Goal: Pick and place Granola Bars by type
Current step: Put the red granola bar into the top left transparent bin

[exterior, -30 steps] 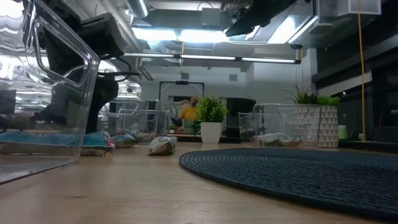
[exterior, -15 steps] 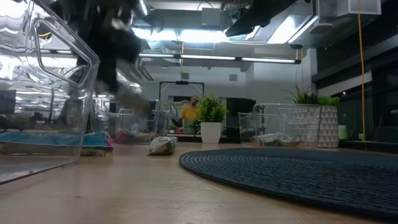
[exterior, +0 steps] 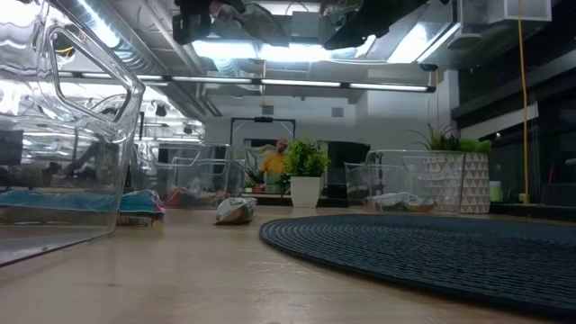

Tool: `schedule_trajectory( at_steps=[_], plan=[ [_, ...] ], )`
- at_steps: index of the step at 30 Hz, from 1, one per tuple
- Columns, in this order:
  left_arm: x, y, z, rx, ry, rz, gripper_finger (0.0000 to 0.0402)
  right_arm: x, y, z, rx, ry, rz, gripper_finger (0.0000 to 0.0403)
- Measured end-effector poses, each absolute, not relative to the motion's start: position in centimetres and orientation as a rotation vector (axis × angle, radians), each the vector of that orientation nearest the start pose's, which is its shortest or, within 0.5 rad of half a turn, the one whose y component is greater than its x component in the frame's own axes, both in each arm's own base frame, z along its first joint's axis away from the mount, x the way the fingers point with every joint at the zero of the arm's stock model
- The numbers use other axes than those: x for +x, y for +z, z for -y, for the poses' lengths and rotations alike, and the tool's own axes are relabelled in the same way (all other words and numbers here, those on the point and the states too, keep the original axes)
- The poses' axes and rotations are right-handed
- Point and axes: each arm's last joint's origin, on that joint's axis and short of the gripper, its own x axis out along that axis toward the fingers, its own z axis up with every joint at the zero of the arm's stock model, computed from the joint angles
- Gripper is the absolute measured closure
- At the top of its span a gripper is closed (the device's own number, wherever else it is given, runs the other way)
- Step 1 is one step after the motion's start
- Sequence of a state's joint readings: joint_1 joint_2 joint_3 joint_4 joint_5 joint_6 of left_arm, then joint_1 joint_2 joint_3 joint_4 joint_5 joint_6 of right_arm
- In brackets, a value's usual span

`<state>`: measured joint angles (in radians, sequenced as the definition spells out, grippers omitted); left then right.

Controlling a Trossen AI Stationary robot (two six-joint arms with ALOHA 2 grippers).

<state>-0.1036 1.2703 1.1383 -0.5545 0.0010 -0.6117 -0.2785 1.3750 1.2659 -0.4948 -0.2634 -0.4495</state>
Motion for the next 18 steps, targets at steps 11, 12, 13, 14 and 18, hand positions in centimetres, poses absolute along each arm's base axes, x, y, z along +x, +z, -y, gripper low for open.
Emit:
schedule_trajectory(
  at_steps=[11,12,13,14,18],
  plan=[
    [24.0,34.7,0.7,-0.507,0.139,-0.618,0.0388,28.8,34.1,7.4,-0.274,0.116,-0.574,0.0186],
    [23.2,35.2,0.3,-0.502,0.149,-0.601,0.0388,28.8,34.1,7.4,-0.274,0.116,-0.574,0.0186],
    [22.4,35.7,-0.2,-0.5,0.162,-0.58,0.0388,28.8,34.1,7.5,-0.274,0.116,-0.574,0.0186],
    [21.5,36.3,-0.7,-0.499,0.176,-0.558,0.0389,28.8,34.1,7.5,-0.274,0.116,-0.574,0.0186],
    [17.9,37.8,-2.1,-0.519,0.245,-0.485,0.0396,28.8,34.1,7.4,-0.274,0.116,-0.575,0.0186]
  ],
)
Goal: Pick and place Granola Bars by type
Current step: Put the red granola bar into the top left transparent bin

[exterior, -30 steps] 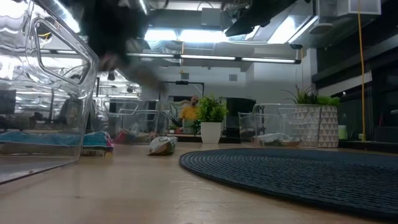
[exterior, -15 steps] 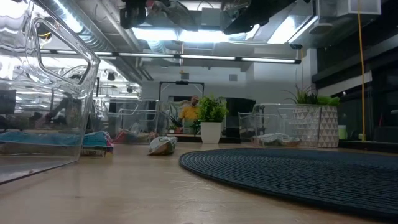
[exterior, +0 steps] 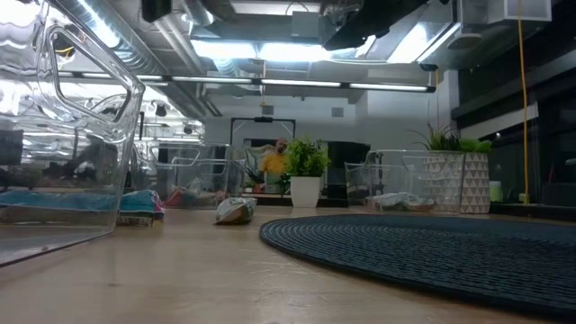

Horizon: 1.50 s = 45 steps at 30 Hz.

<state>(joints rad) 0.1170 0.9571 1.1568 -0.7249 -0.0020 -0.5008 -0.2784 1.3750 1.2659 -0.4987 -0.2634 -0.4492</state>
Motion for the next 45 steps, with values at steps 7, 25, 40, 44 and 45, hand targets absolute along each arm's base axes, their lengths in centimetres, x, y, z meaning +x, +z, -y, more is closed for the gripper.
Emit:
schedule_trajectory(
  at_steps=[7,25,40,44,45],
  plan=[
    [14.9,38.8,-3.3,-0.488,0.317,-0.415,0.0389,28.8,34.1,7.4,-0.273,0.117,-0.578,0.0186],
    [16.3,35.0,-12.4,-0.63,0.449,-0.615,0.0396,28.9,34.3,7.5,-0.282,0.111,-0.548,0.0186],
    [19.0,25.6,-17.2,-0.713,0.581,-1.087,0.0394,28.7,33.9,7.4,-0.202,0.101,-0.594,0.0186],
    [19.8,23.8,-17.9,-0.741,0.563,-1.155,0.0389,28.7,34.0,7.4,-0.208,0.102,-0.59,0.0186],
    [20.0,23.4,-18.0,-0.748,0.562,-1.168,0.0387,28.8,33.9,7.4,-0.208,0.102,-0.591,0.0186]
  ],
)
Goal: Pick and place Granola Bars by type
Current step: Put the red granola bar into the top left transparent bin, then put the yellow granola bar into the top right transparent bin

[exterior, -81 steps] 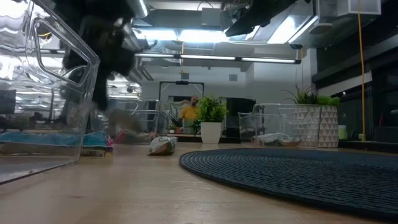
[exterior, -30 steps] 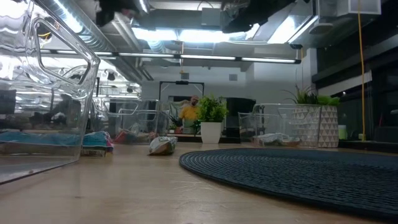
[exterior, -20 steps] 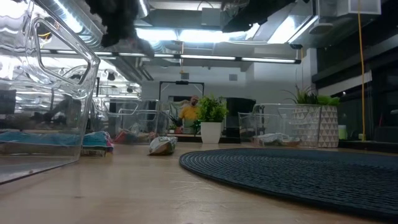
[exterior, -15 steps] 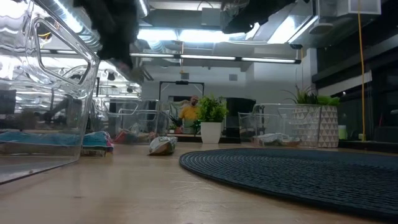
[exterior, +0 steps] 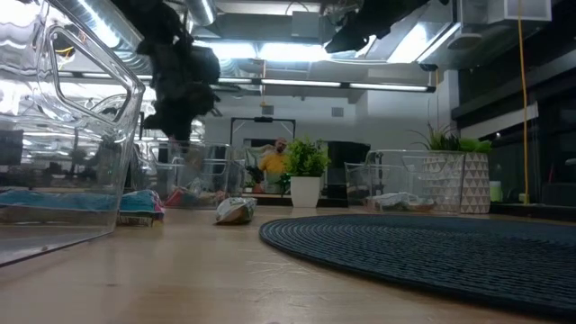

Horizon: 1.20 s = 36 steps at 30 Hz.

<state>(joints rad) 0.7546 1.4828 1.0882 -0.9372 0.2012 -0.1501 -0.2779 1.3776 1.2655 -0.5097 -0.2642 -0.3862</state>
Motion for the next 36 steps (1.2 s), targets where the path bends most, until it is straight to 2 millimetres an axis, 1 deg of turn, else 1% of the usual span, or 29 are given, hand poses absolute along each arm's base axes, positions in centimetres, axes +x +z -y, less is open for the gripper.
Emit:
schedule_trajectory(
  at_steps=[3,5,9,11,19,24,27,31,33,36],
  plan=[
    [20.2,22.8,-18.2,-0.757,0.558,-1.19,0.0382,28.9,33.8,7.5,-0.207,0.103,-0.594,0.0186],
    [20.3,22.7,-18.2,-0.753,0.525,-1.193,0.0377,29.0,33.7,7.5,-0.205,0.103,-0.596,0.0186],
    [20.6,22.9,-17.9,-0.812,0.34,-1.127,0.0359,29.1,33.6,7.5,-0.187,0.099,-0.599,0.0186],
    [20.7,23.0,-17.9,-0.835,0.302,-1.103,0.0347,29.1,33.5,7.5,-0.185,0.099,-0.602,0.0186],
    [20.3,22.9,-18.1,-0.852,0.325,-1.115,0.0274,29.3,33.3,7.6,-0.185,0.101,-0.607,0.0186],
    [19.3,23.4,-18.2,-0.884,0.343,-1.121,0.0228,30.0,33.2,7.7,-0.127,0.08,-0.582,0.0186],
    [18.8,24.4,-17.7,-0.944,0.33,-1.076,0.0209,30.6,32.9,7.9,-0.079,0.082,-0.556,0.0186],
    [18.4,27.1,-16.1,-0.903,0.27,-0.986,0.0203,31.6,32.0,8.0,-0.055,0.129,-0.561,0.0186],
    [18.1,28.8,-15.2,-0.884,0.266,-0.934,0.0203,32.2,31.4,7.9,-0.086,0.146,-0.567,0.0186],
    [17.1,31.6,-13.5,-0.845,0.263,-0.84,0.0206,33.0,30.4,7.4,-0.235,0.213,-0.582,0.0185]
  ],
)
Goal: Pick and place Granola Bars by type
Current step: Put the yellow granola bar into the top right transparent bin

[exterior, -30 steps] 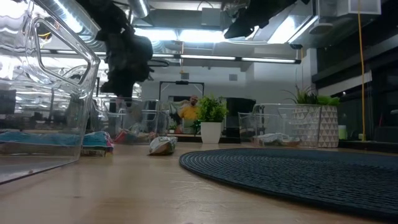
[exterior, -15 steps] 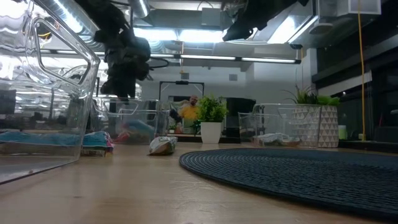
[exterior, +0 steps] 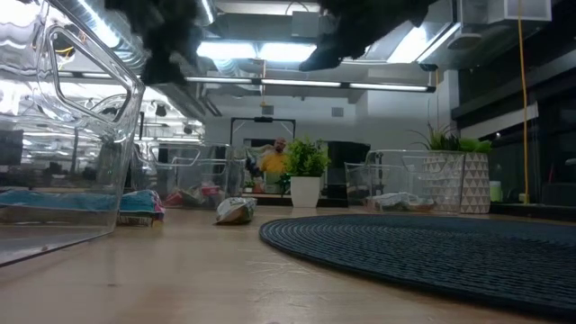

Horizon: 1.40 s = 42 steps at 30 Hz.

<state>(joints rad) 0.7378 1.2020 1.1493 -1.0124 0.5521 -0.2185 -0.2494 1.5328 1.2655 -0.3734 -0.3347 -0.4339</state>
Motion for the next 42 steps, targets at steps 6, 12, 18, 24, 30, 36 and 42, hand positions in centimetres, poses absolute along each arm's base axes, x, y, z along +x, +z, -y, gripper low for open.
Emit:
schedule_trajectory(
  at_steps=[6,12,18,24,30,36,42],
  plan=[
    [14.6,36.5,-9.8,-0.788,0.286,-0.614,0.0207,34.6,28.8,7.4,-0.473,0.295,-0.557,0.0127],
    [11.6,39.5,-6.7,-0.723,0.365,-0.393,0.0207,36.2,25.5,7.7,-0.89,0.344,-0.672,0.0044],
    [9.0,40.7,-4.7,-0.703,0.444,-0.258,0.0207,38.0,21.2,6.1,-1.081,0.513,-0.753,0.0039],
    [7.5,41.1,-3.8,-0.673,0.496,-0.19,0.0207,40.1,19.0,3.3,-1.066,0.698,-0.958,0.006],
    [7.4,41.1,-3.8,-0.66,0.517,-0.181,0.0207,44.0,19.4,2.1,-1.116,0.708,-1.054,0.0083],
    [7.5,41.1,-3.8,-0.658,0.508,-0.188,0.0207,47.0,22.0,1.8,-1.087,0.685,-0.921,0.0102],
    [7.5,41.1,-3.7,-0.66,0.491,-0.193,0.0207,46.9,22.5,1.5,-1.035,0.753,-0.893,0.0107]
  ],
)
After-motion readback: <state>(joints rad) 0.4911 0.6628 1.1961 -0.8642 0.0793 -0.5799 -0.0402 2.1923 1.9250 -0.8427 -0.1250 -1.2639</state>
